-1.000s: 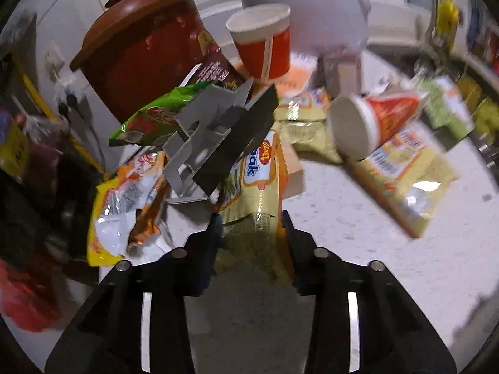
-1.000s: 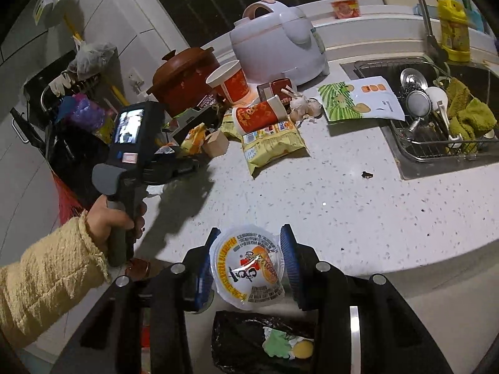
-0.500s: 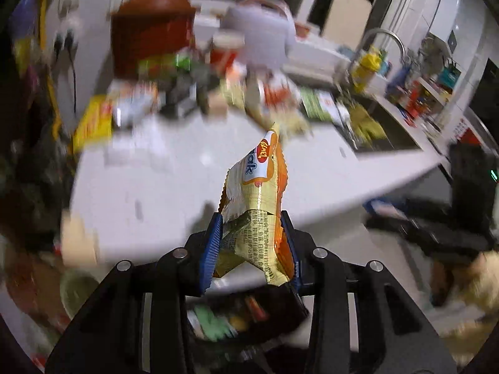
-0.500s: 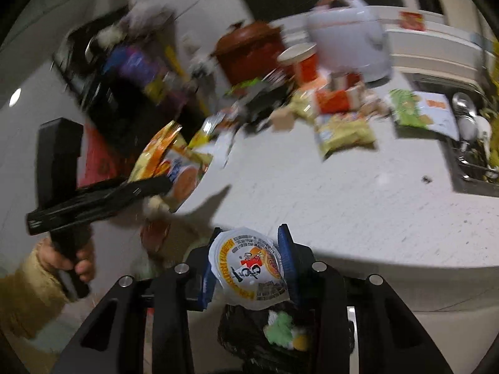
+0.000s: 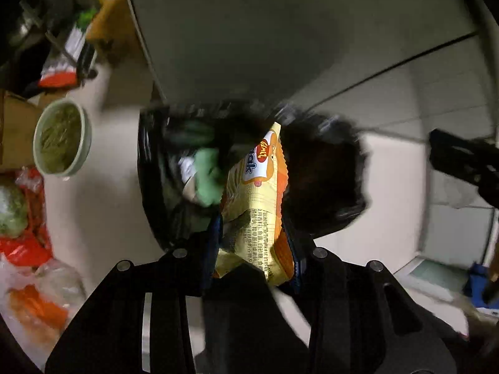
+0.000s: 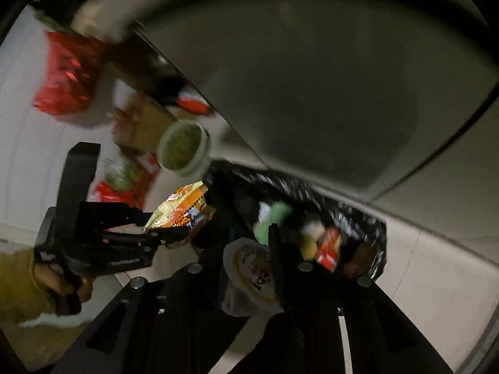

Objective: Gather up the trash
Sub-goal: 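Drop the yellow snack bag from the left tool into the trash bag while the right tool drops the lid, then grasp the red and white paper cup lying on the counter with the right tool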

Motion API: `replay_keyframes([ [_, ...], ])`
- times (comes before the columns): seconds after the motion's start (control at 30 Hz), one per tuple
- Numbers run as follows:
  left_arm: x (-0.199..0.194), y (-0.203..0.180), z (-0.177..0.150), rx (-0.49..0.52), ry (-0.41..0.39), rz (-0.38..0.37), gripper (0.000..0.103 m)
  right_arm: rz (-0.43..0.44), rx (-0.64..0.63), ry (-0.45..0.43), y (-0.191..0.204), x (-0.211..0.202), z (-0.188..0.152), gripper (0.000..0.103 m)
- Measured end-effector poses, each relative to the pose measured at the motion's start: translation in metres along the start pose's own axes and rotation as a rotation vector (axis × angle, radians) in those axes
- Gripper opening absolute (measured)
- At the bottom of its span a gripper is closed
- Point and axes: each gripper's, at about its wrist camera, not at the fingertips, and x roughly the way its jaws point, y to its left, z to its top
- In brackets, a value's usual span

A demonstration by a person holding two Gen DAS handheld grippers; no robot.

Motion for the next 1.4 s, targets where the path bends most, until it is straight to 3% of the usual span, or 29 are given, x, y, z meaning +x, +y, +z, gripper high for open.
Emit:
replay_keyframes([
  [0.03, 0.01, 0.003, 0.001, 0.0, 0.022, 0.009, 0.037, -0.021, 0.002, 0.025, -0.003, 0.018, 0.0, 0.023],
  [0.1, 0.028, 0.006, 0.008, -0.007, 0.06, 0.064, 0.054, -0.078, -0.011, 0.068, -0.007, 0.046, 0.001, 0.024],
  [0.13, 0.03, 0.007, 0.01, -0.015, 0.068, 0.07, 0.064, -0.099, -0.012, 0.078, -0.009, 0.052, 0.001, 0.035],
  [0.17, 0.033, 0.01, 0.013, -0.032, 0.084, 0.077, 0.081, -0.105, 0.003, 0.084, -0.012, 0.056, 0.002, 0.058],
  [0.2, 0.031, 0.014, 0.014, -0.048, 0.084, 0.068, 0.082, -0.109, 0.022, 0.081, -0.016, 0.056, 0.002, 0.067],
  [0.23, 0.027, 0.016, 0.015, -0.053, 0.078, 0.056, 0.082, -0.117, 0.042, 0.069, -0.02, 0.054, 0.001, 0.069],
  [0.43, -0.012, 0.014, 0.016, -0.031, 0.041, 0.023, 0.082, -0.109, 0.061, 0.016, -0.03, 0.011, 0.006, 0.067],
  [0.5, -0.042, 0.007, 0.014, -0.006, -0.013, -0.007, 0.082, -0.086, 0.066, -0.015, -0.029, -0.008, 0.011, 0.067],
  [0.63, -0.107, -0.005, 0.01, 0.001, -0.128, -0.12, 0.087, 0.006, 0.024, -0.135, -0.009, -0.079, 0.031, 0.068],
  [0.73, -0.144, -0.014, 0.012, -0.003, -0.216, -0.178, 0.087, 0.074, -0.031, -0.299, 0.01, -0.146, 0.056, 0.079],
  [0.83, -0.181, -0.031, 0.02, 0.012, -0.328, -0.207, 0.087, 0.067, -0.065, -0.461, 0.013, -0.196, 0.095, 0.081],
  [0.97, -0.208, -0.05, 0.033, 0.042, -0.422, -0.228, 0.087, -0.04, -0.004, -0.609, -0.015, -0.229, 0.168, 0.085],
  [1.07, -0.218, -0.062, 0.04, 0.041, -0.458, -0.227, 0.087, -0.119, 0.135, -0.64, -0.054, -0.231, 0.219, 0.086],
  [1.17, -0.222, -0.066, 0.04, 0.027, -0.472, -0.251, 0.087, -0.306, 0.139, -0.621, -0.074, -0.218, 0.261, 0.088],
  [1.23, -0.222, -0.067, 0.037, 0.027, -0.475, -0.247, 0.087, -0.428, 0.07, -0.582, -0.077, -0.206, 0.283, 0.088],
  [1.33, -0.216, -0.062, 0.035, 0.008, -0.459, -0.248, 0.087, -0.506, -0.021, -0.548, -0.07, -0.19, 0.298, 0.093],
  [1.4, -0.22, -0.056, 0.036, -0.004, -0.452, -0.249, 0.087, -0.491, -0.026, -0.528, -0.071, -0.184, 0.303, 0.093],
])
